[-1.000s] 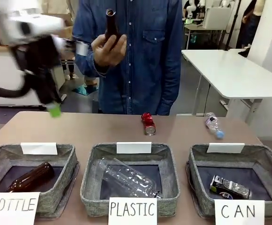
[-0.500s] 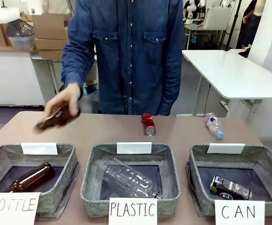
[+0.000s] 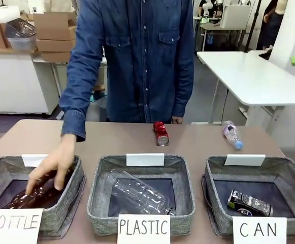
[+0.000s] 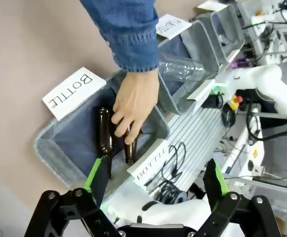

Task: Sort the can waste into the basket.
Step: Pick up the can waste from the table and place it in the right Fabric basket.

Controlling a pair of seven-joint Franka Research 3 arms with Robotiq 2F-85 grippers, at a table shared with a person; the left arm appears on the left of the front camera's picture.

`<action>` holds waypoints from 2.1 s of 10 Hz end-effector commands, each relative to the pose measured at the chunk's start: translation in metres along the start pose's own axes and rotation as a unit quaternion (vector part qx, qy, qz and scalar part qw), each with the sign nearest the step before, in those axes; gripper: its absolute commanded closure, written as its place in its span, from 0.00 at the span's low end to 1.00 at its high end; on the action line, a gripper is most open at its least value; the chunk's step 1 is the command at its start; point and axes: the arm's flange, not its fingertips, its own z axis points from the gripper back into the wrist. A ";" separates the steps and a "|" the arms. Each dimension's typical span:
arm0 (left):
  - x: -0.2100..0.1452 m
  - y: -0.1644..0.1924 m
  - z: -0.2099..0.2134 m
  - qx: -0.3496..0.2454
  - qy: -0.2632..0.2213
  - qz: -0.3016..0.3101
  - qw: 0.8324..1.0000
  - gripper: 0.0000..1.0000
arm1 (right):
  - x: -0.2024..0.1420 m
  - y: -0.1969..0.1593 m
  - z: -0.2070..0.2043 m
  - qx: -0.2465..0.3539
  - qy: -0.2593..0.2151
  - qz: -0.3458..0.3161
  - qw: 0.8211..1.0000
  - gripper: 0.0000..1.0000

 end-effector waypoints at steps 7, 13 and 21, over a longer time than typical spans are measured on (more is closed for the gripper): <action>-0.005 0.002 0.003 0.013 0.004 -0.009 1.000 0.00 | -0.001 -0.002 -0.001 -0.005 -0.004 -0.002 1.000 0.00; -0.005 0.002 0.003 0.013 0.004 -0.009 1.000 0.00 | 0.054 0.009 -0.077 -0.098 0.030 0.089 0.991 0.00; -0.005 0.002 0.003 0.013 0.004 -0.009 1.000 0.00 | 0.061 0.020 -0.141 -0.108 0.052 0.134 0.984 0.00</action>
